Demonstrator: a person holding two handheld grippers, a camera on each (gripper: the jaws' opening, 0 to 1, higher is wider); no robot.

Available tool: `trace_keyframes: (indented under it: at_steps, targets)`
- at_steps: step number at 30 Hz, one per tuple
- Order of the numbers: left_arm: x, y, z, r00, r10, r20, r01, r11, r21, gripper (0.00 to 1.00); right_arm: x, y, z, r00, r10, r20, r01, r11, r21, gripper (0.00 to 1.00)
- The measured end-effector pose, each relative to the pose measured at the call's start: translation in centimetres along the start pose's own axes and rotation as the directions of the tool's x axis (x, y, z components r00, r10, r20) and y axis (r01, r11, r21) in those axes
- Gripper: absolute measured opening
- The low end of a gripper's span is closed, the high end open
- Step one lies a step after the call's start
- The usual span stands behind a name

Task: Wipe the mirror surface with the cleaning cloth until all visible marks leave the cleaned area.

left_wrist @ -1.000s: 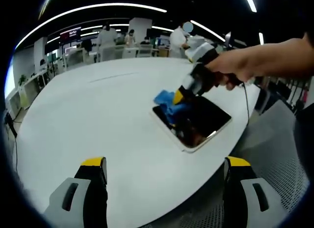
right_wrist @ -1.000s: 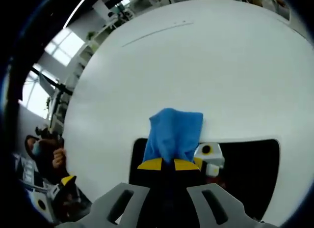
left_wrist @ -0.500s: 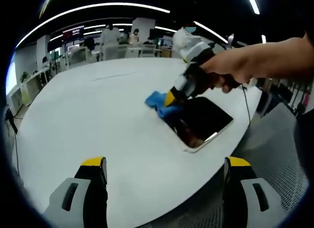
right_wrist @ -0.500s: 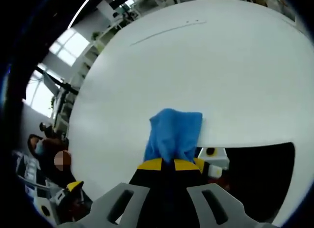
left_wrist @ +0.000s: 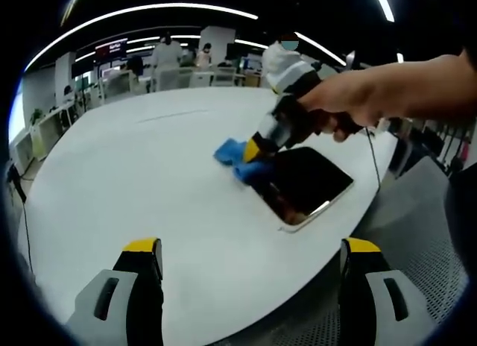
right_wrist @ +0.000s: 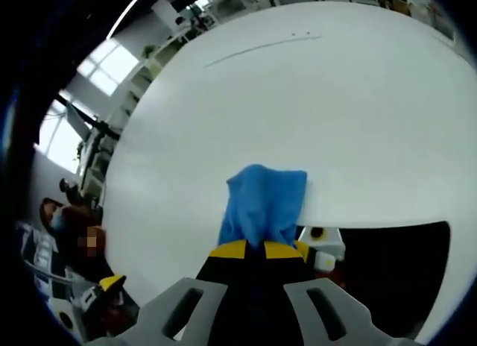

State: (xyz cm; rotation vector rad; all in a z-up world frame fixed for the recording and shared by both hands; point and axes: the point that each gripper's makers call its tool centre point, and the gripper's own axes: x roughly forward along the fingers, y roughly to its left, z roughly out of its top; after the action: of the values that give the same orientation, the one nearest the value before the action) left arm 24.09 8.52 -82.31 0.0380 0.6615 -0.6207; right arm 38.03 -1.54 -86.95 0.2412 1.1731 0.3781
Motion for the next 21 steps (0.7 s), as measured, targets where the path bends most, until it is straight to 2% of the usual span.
trace_keyframes:
  at_steps: [8,21]
  targets:
    - [0.0,0.1,0.0,1.0,0.003,0.003,-0.003,1.0,0.0,0.99,-0.2,0.2,-0.5,1.0,-0.007,0.002,0.007,0.999,-0.034,0.0]
    - [-0.1,0.1,0.0,1.0,0.006,0.004,-0.006,1.0,-0.004,0.99,-0.3,0.5,-1.5,1.0,0.023,0.012,-0.023,1.0,-0.011,0.0]
